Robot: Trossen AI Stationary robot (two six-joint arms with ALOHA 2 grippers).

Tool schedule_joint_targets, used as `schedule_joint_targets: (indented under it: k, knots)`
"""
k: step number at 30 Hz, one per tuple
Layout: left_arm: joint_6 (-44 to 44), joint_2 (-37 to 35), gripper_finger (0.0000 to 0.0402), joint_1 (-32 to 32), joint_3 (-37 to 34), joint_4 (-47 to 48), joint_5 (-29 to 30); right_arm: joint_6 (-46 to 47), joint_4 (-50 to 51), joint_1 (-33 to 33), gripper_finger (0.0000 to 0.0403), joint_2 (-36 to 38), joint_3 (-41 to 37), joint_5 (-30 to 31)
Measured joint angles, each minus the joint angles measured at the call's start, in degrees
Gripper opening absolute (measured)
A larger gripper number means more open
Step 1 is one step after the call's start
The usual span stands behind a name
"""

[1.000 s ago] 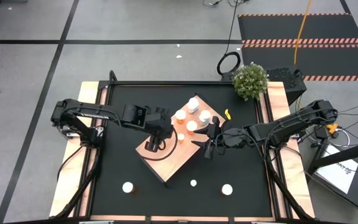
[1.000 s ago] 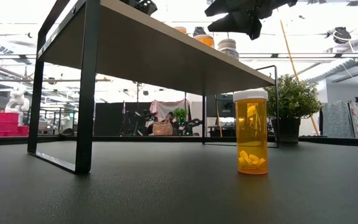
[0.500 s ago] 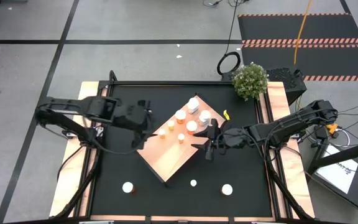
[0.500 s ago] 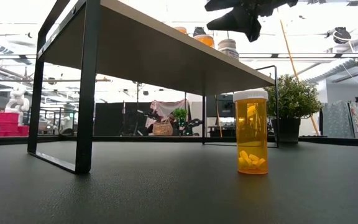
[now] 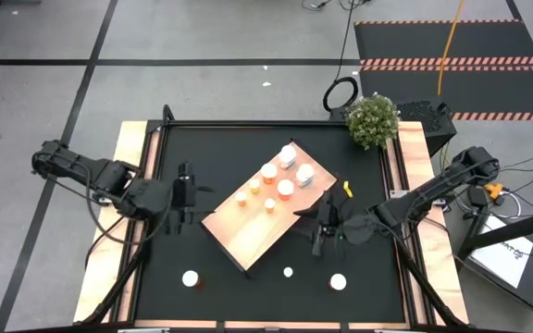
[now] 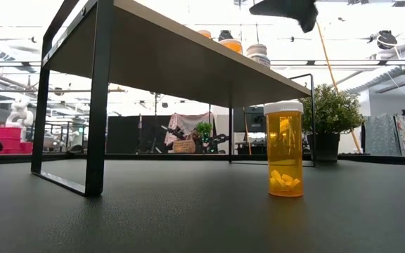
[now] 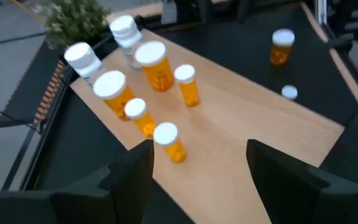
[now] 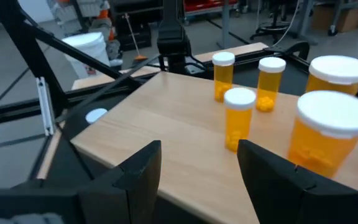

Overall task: Pick and place medicine bottles onto shelf by color
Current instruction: Put the small orange pill bottle on the shelf

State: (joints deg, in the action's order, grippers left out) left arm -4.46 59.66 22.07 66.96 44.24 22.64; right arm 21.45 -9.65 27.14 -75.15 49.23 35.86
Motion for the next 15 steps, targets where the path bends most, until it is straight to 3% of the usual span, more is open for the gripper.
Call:
schedule_joint_targets:
  k: [7,15]
  knots:
    - [-7.93,-0.29,0.0257,11.33,-3.49,-1.56,10.67,4.83,-0.04,8.69,0.0208,-1.75,0.02,9.01]
    - [-12.91,1.13,0.0257,20.56,-7.91,-7.07,16.11,11.9,-0.38,11.51,0.0208,-9.18,1.35,7.61]
